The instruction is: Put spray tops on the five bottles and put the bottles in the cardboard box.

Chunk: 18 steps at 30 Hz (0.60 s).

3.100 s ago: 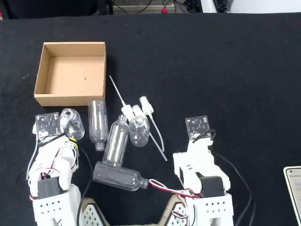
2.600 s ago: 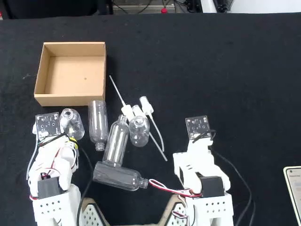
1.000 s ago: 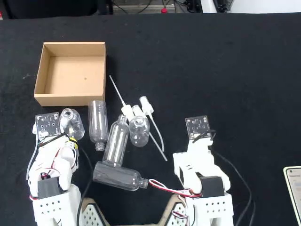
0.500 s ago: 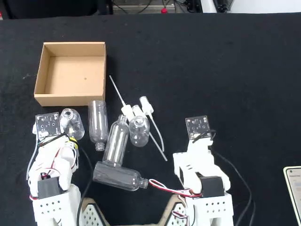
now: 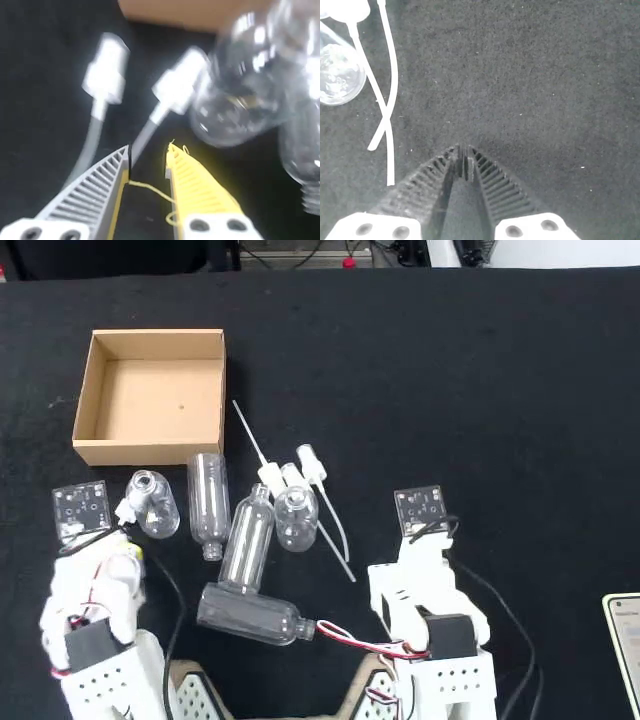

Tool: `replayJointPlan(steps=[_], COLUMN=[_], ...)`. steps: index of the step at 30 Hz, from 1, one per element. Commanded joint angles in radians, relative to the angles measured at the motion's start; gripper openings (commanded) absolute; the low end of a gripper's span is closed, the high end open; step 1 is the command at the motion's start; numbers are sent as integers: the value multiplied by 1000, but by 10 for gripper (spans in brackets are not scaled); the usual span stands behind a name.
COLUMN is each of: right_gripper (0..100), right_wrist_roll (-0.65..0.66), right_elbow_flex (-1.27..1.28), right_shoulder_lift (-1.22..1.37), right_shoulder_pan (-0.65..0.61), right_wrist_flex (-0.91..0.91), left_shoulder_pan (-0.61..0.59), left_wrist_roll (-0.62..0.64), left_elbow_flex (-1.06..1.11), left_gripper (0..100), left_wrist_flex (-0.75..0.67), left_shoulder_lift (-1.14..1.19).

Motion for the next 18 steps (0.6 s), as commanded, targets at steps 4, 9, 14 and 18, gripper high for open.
replayJointPlan(steps=[4, 9, 14, 18], right_gripper=[15, 15, 15, 15], right_wrist_roll=[5, 5, 5, 5], right_elbow_flex=[-7, -7, -7, -7], right_shoulder_lift=[-97, -97, -97, -97], right_shoulder_pan=[0, 0, 0, 0], right_wrist_flex=[8, 8, 8, 8], left_shoulder_pan=[-81, -82, -79, -67], left_wrist_roll=[-89, -2, -34, -28], left_elbow_flex=[-228, -297, -516, -473], left_gripper=[150, 302, 273, 280], left_wrist_flex=[14, 118, 311, 247], left_shoulder_lift=[0, 0, 0, 0])
